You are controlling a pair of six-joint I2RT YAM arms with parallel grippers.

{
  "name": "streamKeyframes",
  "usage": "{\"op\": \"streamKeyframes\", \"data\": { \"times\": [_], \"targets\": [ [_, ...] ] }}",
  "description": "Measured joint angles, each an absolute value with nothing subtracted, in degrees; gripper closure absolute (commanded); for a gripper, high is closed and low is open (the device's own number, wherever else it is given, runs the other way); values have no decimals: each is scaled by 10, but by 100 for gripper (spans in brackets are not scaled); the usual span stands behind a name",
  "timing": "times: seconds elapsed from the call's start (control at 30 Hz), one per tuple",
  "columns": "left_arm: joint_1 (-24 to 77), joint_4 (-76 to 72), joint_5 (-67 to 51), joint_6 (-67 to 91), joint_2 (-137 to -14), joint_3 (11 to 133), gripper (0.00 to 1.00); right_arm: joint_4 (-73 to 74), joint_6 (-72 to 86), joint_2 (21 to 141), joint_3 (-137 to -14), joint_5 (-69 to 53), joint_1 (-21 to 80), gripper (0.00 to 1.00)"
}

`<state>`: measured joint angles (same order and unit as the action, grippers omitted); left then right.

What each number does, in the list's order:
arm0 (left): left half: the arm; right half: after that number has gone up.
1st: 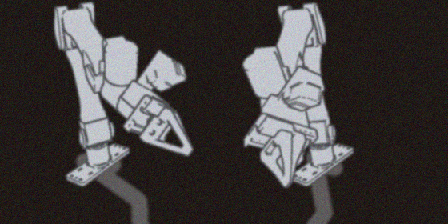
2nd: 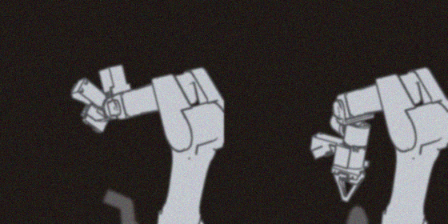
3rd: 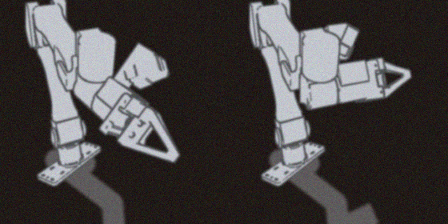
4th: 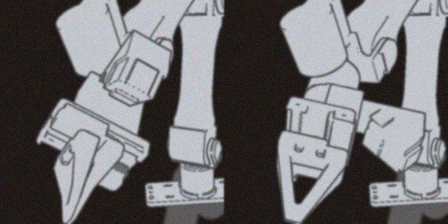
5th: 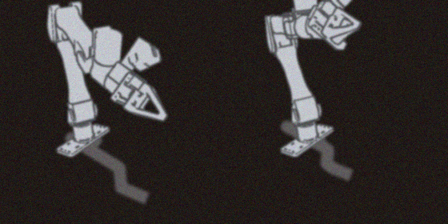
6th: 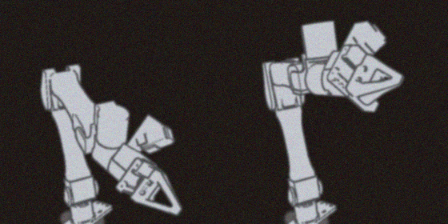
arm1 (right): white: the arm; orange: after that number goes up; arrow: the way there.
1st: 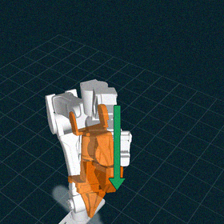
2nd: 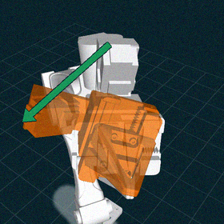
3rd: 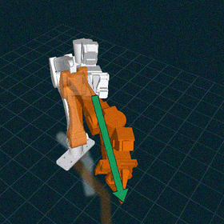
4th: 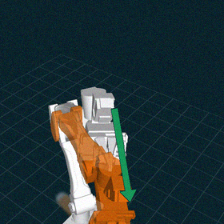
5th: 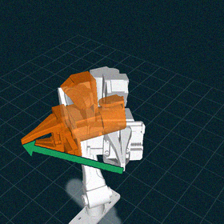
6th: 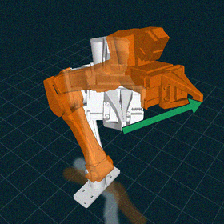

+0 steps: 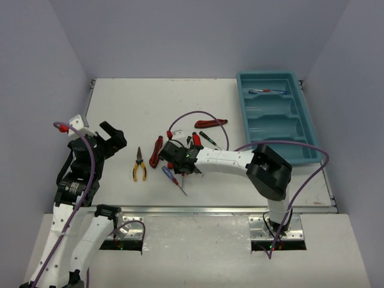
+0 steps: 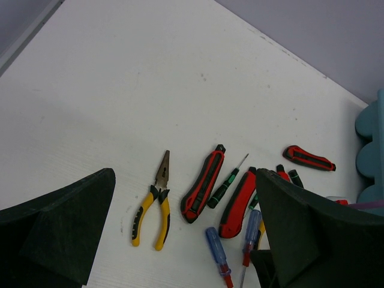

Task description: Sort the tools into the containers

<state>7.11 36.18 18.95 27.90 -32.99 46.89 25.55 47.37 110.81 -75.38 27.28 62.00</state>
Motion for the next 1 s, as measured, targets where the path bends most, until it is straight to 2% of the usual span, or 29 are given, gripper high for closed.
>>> {"op": "streamKeyframes", "data": {
  "times": [0.5,0.67,0.83,1.0],
  "targets": [
    [71,362,183,279,-326,469,0,259,556,1148,-741,280,626,70],
    [71,362,182,279,-326,469,0,260,582,1150,-736,280,629,74],
    [71,362,181,279,-325,469,0,256,602,1162,-738,278,630,78],
    [71,362,180,279,-325,469,0,258,616,1163,-740,281,631,92]
  ]
}}
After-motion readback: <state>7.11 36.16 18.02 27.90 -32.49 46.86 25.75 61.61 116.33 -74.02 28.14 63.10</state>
